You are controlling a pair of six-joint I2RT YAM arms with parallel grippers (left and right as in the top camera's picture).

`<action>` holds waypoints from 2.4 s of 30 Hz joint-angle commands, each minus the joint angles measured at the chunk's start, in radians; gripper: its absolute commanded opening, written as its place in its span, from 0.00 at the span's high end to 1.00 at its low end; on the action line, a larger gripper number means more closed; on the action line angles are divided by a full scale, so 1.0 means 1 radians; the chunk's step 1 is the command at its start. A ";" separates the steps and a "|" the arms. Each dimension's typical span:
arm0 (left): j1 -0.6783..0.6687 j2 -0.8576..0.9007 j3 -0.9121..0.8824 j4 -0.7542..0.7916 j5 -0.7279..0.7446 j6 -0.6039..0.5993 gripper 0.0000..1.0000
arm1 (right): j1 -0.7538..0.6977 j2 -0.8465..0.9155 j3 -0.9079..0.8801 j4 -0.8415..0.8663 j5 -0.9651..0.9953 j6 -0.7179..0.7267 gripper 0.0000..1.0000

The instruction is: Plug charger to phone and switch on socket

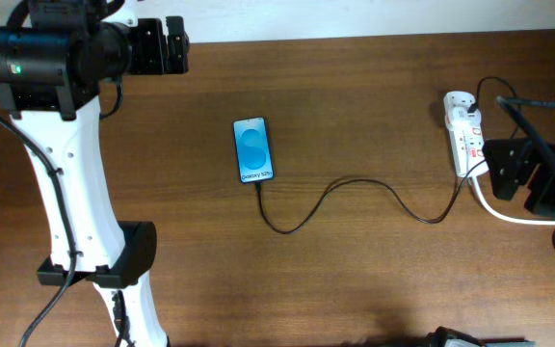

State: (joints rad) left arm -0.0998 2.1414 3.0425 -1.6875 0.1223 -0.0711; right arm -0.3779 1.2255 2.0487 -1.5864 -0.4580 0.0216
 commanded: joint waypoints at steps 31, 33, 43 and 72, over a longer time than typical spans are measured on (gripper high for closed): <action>-0.004 0.001 0.002 0.000 -0.007 0.012 0.01 | 0.458 0.059 -0.531 0.667 0.081 -0.457 0.02; -0.004 0.001 0.002 0.000 -0.008 0.012 0.01 | 0.461 -0.059 -0.701 0.797 0.082 -0.521 0.02; -0.004 0.001 0.002 0.000 -0.008 0.012 0.01 | 0.349 -0.854 -1.627 1.289 0.059 -0.680 0.02; -0.004 0.001 0.002 0.000 -0.008 0.012 0.01 | 0.349 -1.222 -2.043 1.535 0.145 -0.665 0.02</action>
State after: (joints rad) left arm -0.1036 2.1418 3.0417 -1.6875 0.1223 -0.0708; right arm -0.0246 0.0139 0.0162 -0.0536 -0.3290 -0.6552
